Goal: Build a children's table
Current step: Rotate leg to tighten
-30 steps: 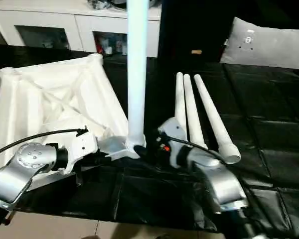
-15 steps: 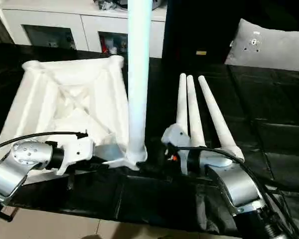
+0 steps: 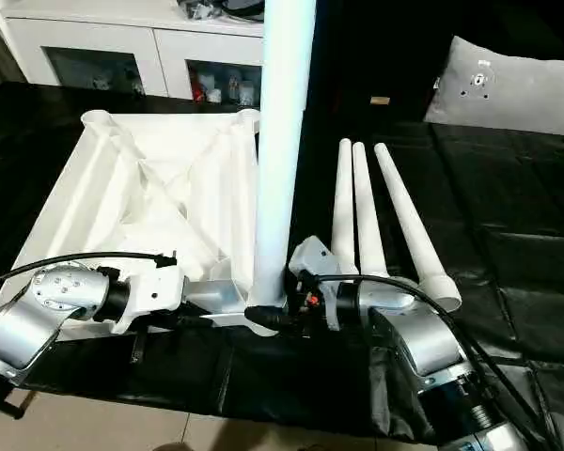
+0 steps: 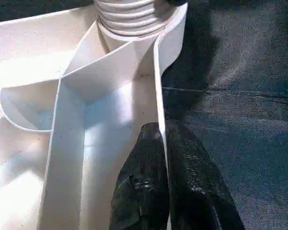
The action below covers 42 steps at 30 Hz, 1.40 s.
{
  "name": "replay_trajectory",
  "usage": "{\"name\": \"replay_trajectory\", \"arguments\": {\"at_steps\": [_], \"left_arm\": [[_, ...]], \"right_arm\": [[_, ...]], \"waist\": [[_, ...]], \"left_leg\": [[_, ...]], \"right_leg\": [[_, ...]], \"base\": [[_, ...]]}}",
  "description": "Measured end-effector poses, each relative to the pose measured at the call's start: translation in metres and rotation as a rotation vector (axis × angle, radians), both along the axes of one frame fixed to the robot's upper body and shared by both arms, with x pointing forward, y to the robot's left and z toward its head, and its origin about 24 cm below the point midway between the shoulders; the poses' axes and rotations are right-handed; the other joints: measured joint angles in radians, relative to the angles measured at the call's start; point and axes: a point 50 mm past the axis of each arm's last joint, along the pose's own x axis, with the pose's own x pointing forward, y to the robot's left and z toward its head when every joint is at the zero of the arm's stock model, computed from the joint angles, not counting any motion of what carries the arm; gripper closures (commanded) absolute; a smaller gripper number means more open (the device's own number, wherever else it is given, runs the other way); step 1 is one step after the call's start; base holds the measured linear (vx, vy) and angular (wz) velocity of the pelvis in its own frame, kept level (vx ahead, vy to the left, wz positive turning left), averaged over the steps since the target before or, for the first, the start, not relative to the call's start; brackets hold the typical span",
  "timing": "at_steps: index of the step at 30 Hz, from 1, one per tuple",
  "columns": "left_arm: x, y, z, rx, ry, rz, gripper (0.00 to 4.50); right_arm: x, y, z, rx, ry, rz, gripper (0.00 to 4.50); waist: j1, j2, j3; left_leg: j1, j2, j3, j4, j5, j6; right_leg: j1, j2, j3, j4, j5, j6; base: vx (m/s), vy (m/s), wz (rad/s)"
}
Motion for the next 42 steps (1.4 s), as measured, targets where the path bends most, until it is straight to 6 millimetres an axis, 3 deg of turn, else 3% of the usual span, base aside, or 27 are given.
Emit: {"name": "replay_trajectory", "arguments": {"at_steps": [5, 11, 14, 17, 21, 25, 29, 32, 42], "left_arm": [[0.0, 0.001, 0.0, 0.0, 0.0, -0.002, 4.5], [-0.005, 0.005, -0.002, -0.04, 0.052, 0.067, 4.5], [-0.01, 0.006, -0.004, -0.055, 0.058, 0.124, 4.5], [-0.013, 0.003, -0.006, -0.073, 0.05, 0.234, 4.5], [-0.012, -0.017, -0.013, -0.132, 0.054, 0.429, 4.5], [-0.004, -0.041, -0.016, -0.148, 0.019, 0.571, 4.5], [-0.001, -0.052, -0.016, -0.132, -0.011, 0.614, 4.5], [0.001, -0.056, -0.016, -0.123, -0.026, 0.622, 4.5], [0.005, -0.056, -0.013, -0.104, -0.053, 0.567, 4.5]], "right_arm": [[0.0, 0.001, -0.001, 0.007, -0.003, 0.0, 1.66], [-0.002, 0.005, -0.004, 0.04, 0.007, -0.028, 1.76], [-0.003, 0.012, -0.006, 0.067, 0.021, -0.076, 1.76], [0.002, 0.024, -0.011, 0.097, 0.046, -0.191, 1.76], [0.019, 0.031, -0.015, 0.106, 0.048, -0.403, 1.76], [0.039, 0.038, -0.017, 0.099, 0.052, -0.567, 1.76], [0.047, 0.041, -0.019, 0.087, 0.058, -0.634, 1.77], [0.048, 0.04, -0.019, 0.093, 0.062, -0.657, 1.04], [0.043, 0.026, -0.02, 0.079, 0.029, -0.615, 0.21]], "waist": [[-0.001, 0.0, 0.0], [-0.007, 0.0, -0.001], [-0.017, -0.001, -0.001], [-0.039, -0.002, -0.002], [-0.054, -0.003, -0.003], [-0.051, -0.004, -0.003], [-0.049, -0.004, -0.003], [-0.048, -0.004, -0.003], [-0.028, -0.001, -0.001]], "left_leg": [[0.0, 0.0, 0.0, 0.0, 0.0, 0.0], [0.001, 0.001, 0.0, 0.0, 0.0, 0.0], [0.002, 0.001, 0.001, 0.0, 0.0, -0.001], [0.005, 0.002, 0.001, 0.0, 0.001, -0.008], [0.011, 0.002, 0.001, 0.0, 0.006, -0.01], [0.013, 0.002, 0.001, 0.0, 0.009, -0.008], [0.013, 0.002, 0.001, 0.0, 0.009, -0.008], [0.013, 0.002, 0.001, 0.0, 0.011, -0.005], [0.01, 0.002, -0.001, -0.004, 0.01, -0.005]], "right_leg": [[0.0, 0.0, 0.0, 0.001, 0.0, 0.0], [0.0, 0.0, 0.0, 0.001, 0.0, -0.001], [0.0, 0.0, 0.0, 0.002, 0.0, -0.001], [0.002, 0.001, 0.0, 0.002, 0.002, -0.005], [0.006, 0.001, 0.0, 0.002, 0.001, -0.001], [0.009, 0.001, -0.001, 0.001, 0.002, 0.0], [0.011, 0.001, -0.002, -0.002, 0.002, 0.0], [0.012, 0.001, -0.001, -0.003, 0.002, 0.0], [0.01, 0.001, -0.003, -0.002, 0.004, 0.0]], "base": [[0.0, 0.0, 0.0], [0.0, 0.0, 0.0], [0.0, 0.0, 0.0], [0.0, 0.0, 0.0], [0.0, 0.0, 0.0], [0.0, 0.0, 0.0], [0.0, 0.0, 0.0], [0.0, 0.0, 0.0], [0.0, 0.0, 0.0]]}}
